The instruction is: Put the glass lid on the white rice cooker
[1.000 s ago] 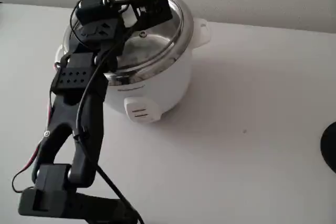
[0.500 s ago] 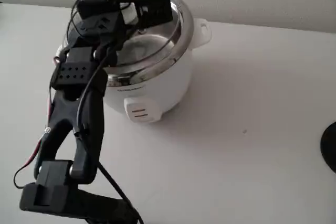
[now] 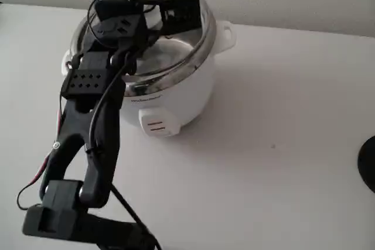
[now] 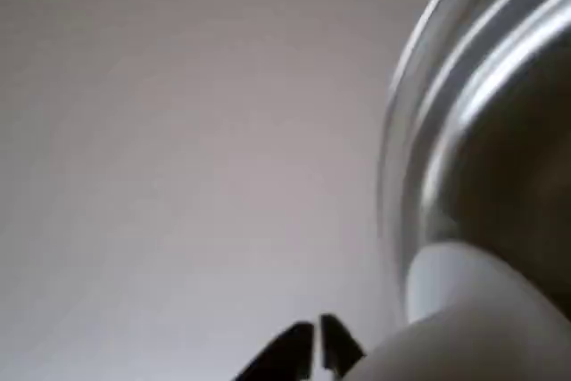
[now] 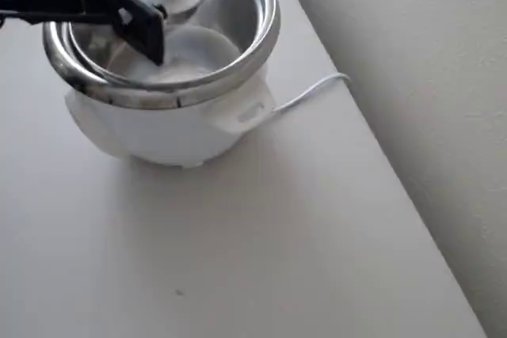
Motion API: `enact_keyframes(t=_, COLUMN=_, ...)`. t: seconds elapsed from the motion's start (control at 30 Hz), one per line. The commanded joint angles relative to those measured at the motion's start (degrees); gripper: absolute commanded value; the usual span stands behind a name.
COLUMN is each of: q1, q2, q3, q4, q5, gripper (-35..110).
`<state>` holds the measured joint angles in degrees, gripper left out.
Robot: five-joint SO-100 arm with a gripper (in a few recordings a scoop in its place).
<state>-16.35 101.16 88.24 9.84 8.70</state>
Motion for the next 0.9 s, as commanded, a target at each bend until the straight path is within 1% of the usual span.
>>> enact_keyframes(t=0.0, q1=1.1, q2=5.3, q3=-4.9, q4=1.1, q5=-0.7, gripper=0)
enact_keyframes(t=0.47, q1=-6.2, q2=9.2, q3=-3.3, q4=4.2, q5=-0.7, gripper=0)
enact_keyframes(t=0.87, q1=-7.1, q2=10.3, q3=-4.0, q4=5.1, q5=0.4, gripper=0)
